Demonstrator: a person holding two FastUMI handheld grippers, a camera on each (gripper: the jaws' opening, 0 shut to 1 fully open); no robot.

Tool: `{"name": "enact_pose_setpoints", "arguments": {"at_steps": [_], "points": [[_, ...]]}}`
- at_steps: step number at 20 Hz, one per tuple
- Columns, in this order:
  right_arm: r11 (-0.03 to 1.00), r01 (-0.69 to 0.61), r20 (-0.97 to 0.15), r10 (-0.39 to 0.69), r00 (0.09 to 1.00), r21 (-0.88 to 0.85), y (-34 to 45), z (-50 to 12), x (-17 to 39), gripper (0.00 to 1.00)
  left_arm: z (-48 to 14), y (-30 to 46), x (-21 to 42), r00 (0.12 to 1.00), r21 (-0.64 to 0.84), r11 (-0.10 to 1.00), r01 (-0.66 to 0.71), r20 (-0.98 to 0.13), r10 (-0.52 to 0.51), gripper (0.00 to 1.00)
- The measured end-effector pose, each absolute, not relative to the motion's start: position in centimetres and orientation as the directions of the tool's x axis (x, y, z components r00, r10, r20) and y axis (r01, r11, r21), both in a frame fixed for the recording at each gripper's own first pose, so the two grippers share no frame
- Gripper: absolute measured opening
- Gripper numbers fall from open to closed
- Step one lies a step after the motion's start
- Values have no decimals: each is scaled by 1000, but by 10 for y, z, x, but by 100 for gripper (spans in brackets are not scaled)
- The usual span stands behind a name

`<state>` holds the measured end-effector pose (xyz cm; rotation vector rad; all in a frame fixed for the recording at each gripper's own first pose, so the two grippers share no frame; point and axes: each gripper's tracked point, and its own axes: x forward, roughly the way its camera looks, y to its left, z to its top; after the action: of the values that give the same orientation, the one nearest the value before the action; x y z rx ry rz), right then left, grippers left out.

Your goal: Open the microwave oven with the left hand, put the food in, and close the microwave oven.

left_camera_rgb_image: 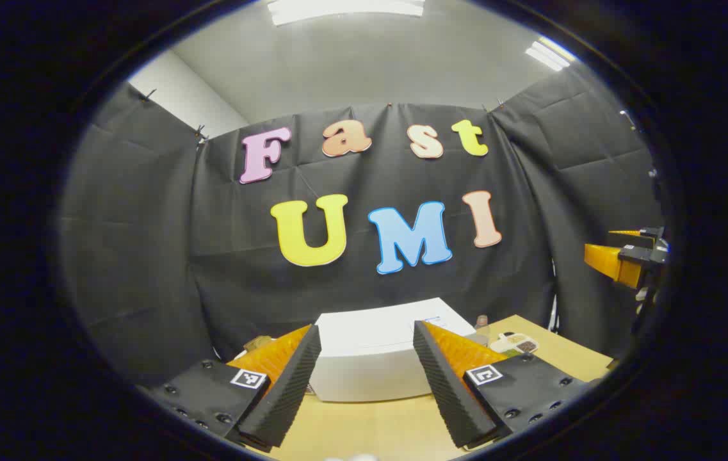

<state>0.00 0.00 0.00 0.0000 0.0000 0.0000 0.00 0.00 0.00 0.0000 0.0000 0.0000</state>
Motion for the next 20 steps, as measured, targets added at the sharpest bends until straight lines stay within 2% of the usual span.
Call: {"name": "enact_pose_setpoints", "arguments": {"at_steps": [7, 8, 11, 13, 17, 20], "points": [[995, 80, -11, -81, 997, -56, -52, -9, -7, 95, 18, -5, -8, 1000, -8, 1000, -16, 22, 16, 100], [996, 78, -9, -79, 997, -51, -54, -7, -7, 95, 20, -7, -10, 1000, -3, 1000, -18, 22, 18, 94], [998, 53, -13, -53, 999, -17, -53, -6, -6, 95, 19, -14, -14, 1000, 0, 1000, -17, 18, 17, 94], [999, -38, -16, 38, 999, 11, -32, -6, -9, 95, 18, -15, -17, 1000, -7, 1000, -15, 12, 16, 94], [994, -107, -25, 108, 994, 27, -14, -10, -13, 95, 22, -10, -18, 1000, 0, 1000, -23, 16, 23, 94], [996, -90, -31, 90, 995, 7, -20, -12, -13, 95, 18, -5, -17, 999, -2, 1000, -31, 12, 31, 94]]}}
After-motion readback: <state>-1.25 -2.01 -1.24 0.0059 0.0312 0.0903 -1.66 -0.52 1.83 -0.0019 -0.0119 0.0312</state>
